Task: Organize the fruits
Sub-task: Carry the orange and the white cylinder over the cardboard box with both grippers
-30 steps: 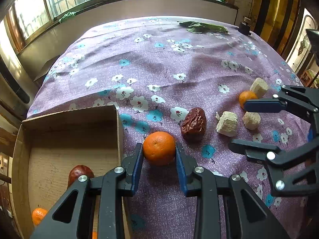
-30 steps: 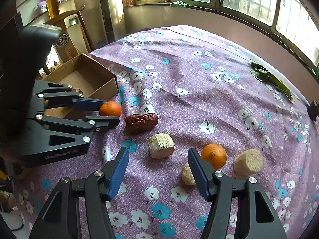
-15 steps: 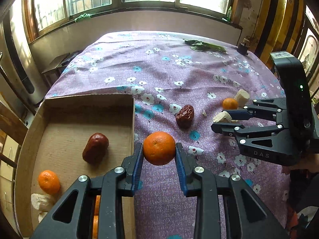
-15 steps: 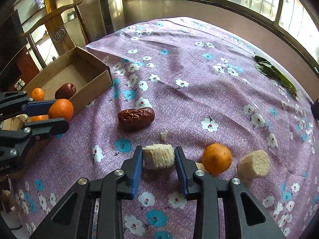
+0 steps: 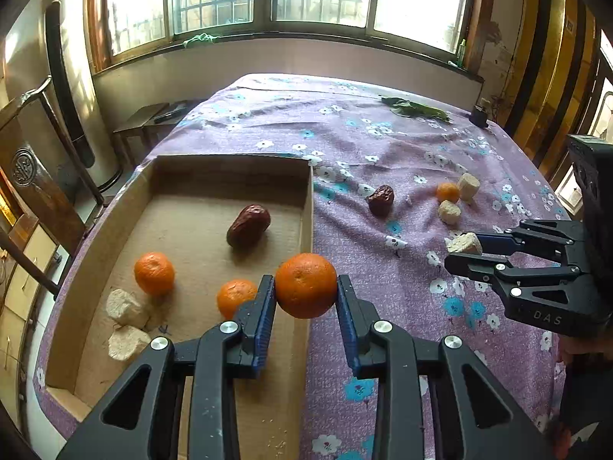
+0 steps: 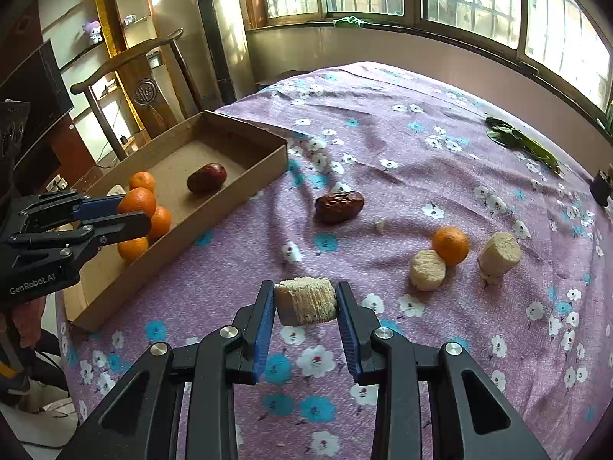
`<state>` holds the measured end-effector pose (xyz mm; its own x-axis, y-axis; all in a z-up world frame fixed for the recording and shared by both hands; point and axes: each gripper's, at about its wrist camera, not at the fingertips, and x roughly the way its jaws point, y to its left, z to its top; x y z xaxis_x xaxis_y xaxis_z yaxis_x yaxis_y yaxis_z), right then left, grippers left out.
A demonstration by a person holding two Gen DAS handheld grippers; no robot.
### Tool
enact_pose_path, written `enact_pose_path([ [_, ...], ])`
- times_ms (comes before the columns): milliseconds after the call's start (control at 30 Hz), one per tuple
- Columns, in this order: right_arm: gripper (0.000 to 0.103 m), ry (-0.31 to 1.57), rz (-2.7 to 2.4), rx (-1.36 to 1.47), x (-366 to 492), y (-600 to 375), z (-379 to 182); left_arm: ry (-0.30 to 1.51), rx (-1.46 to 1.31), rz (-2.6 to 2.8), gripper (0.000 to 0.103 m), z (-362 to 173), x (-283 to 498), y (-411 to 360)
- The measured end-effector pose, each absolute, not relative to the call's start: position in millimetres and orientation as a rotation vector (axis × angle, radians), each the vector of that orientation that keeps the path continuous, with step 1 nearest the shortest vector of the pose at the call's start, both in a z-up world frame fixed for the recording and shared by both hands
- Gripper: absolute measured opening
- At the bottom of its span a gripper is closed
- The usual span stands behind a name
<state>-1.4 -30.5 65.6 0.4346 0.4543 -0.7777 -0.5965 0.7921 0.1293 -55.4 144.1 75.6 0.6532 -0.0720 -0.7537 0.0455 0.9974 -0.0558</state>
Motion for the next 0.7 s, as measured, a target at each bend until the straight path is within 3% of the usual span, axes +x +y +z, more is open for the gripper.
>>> enact_pose_path([
  [700,0.035,0.862,0.760,-0.260,-50.6,45.5,86.7,0.833,-0.054,0.094,0.030,70.7,-103.0,207.1],
])
